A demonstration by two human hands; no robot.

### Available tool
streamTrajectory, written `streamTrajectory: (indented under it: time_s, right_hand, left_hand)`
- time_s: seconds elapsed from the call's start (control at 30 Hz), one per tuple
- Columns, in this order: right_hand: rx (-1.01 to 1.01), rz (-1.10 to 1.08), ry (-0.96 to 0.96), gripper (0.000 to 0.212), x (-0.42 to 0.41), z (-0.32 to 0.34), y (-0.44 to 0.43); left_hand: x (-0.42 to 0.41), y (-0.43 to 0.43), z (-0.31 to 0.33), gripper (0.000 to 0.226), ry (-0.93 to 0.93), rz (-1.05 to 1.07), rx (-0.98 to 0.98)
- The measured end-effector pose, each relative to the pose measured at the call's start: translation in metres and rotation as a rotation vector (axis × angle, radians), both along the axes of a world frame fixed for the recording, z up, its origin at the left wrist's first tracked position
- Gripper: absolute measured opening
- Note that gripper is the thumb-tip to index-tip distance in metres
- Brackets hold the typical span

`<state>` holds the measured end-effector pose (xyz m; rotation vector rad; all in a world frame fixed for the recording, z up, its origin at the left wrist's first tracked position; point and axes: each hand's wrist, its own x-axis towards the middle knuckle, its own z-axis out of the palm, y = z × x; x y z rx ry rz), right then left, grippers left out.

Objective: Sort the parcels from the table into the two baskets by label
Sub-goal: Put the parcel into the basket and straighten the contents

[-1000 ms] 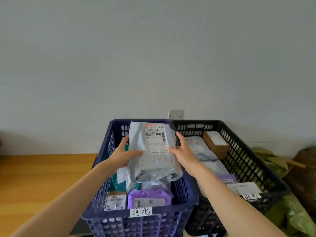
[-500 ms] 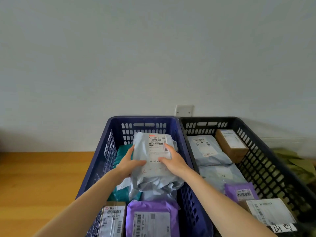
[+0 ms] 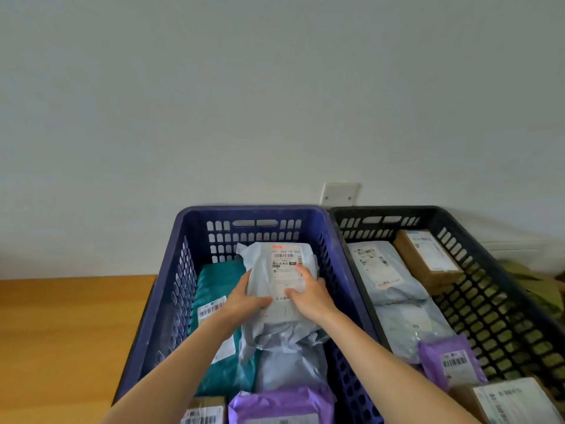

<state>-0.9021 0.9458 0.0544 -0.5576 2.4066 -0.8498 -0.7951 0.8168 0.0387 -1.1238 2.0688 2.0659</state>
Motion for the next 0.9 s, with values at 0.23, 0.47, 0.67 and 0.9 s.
streamTrajectory:
  time_s: [0.23, 0.47, 0.67, 0.9]
  right_hand:
    - [-0.001, 0.007, 0.168, 0.058, 0.001, -0.017, 0.002]
    - [0.181, 0.295, 0.583, 0.054, 0.008, -0.026, 0.001]
    - [0.309, 0.305, 0.526, 0.06, -0.006, -0.039, -0.004]
    - [0.366, 0.342, 0.526, 0.076, -0.014, -0.048, -0.008]
  left_hand:
    - [-0.013, 0.008, -0.023, 0.089, 0.052, 0.082, -0.032]
    - [-0.015, 0.03, -0.04, 0.062, 0.097, -0.175, -1.217]
    - [-0.024, 0.019, -0.051, 0.063, -0.108, -0.389, -1.285]
    - [-0.03, 0.018, -0.059, 0.064, -0.191, -0.365, -1.165]
